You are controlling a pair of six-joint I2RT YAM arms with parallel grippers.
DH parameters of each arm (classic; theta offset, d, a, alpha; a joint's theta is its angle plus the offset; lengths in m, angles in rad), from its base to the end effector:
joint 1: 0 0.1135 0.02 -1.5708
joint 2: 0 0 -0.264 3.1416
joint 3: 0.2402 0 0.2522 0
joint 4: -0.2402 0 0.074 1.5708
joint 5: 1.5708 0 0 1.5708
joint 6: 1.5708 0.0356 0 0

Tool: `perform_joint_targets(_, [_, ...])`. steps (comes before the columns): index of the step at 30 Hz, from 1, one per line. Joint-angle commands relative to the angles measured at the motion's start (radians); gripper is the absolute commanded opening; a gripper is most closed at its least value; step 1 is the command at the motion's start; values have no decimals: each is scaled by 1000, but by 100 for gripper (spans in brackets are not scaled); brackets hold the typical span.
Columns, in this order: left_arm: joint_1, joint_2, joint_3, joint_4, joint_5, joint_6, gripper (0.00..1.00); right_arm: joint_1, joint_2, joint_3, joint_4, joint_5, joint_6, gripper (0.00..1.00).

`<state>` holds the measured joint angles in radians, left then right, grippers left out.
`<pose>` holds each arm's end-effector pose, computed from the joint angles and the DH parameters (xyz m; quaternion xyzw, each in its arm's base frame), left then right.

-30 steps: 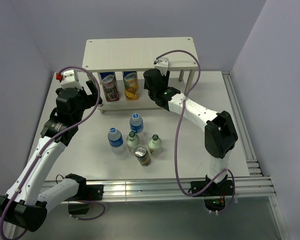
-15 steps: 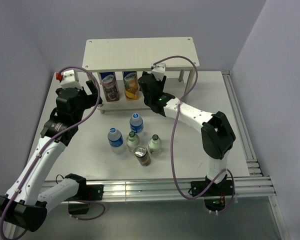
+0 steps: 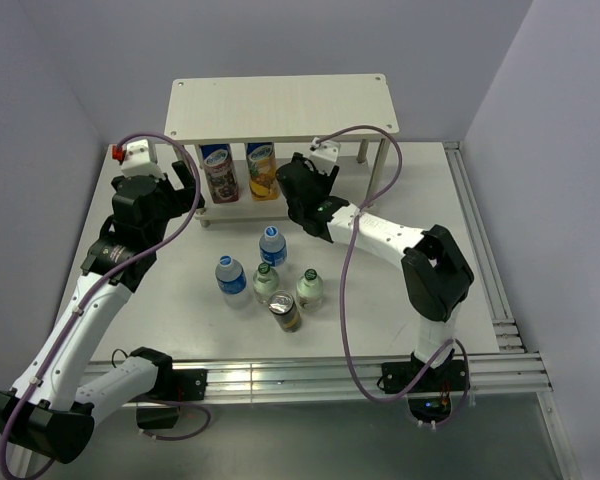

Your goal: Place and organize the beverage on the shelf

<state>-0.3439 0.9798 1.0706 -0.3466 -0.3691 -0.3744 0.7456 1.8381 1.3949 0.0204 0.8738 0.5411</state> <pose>0.2069 -0.0604 0.3876 -0.1240 0.7763 -0.0752 0.6135 0.3308 0.2683 0.2775 0.1509 0.7803 0.0108 0.6068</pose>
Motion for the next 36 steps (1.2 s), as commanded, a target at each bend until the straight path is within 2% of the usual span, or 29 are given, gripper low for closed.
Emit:
perform_joint_targets(1, [-3, -7, 15, 11, -17, 20, 98, -5, 39, -28, -155, -9, 42, 0])
perform_joint_targets(2, [-3, -7, 15, 11, -19, 20, 98, -5, 42, -22, -163, -7, 39, 1])
perform_joint_targets(5, [-3, -7, 15, 11, -17, 20, 98, -6, 58, 18, -174, -6, 16, 13])
perform_joint_targets(9, [-3, -6, 15, 11, -19, 20, 98, -6, 93, 108, -191, -6, -27, 40])
perform_joint_targets(10, [-1, -7, 15, 9, -21, 20, 98, -5, 107, 122, -194, -6, -32, 54])
perform_joint_targets(13, [-3, -10, 15, 11, -22, 22, 99, -6, 134, 168, -201, -2, -52, 66])
perform_joint_targets(15, [-3, -10, 15, 11, -22, 20, 98, -6, 150, 190, -203, 4, -64, 70])
perform_joint_targets(18, [-3, -10, 15, 9, -19, 23, 98, -6, 165, 213, -191, 14, -82, 70])
perform_joint_targets(22, [-1, -10, 17, 9, -19, 20, 98, -6, 173, 222, -175, 31, -89, 70])
perform_joint_targets(26, [-3, -13, 15, 9, -17, 20, 98, -6, 177, 205, -90, 57, -112, 68])
perform_joint_targets(32, [-3, -10, 14, 9, -22, 22, 99, -9, 243, 295, -93, 79, -136, 68])
perform_joint_targets(36, [-3, -9, 12, 11, -25, 23, 99, -9, 231, 283, -99, 70, -122, 69])
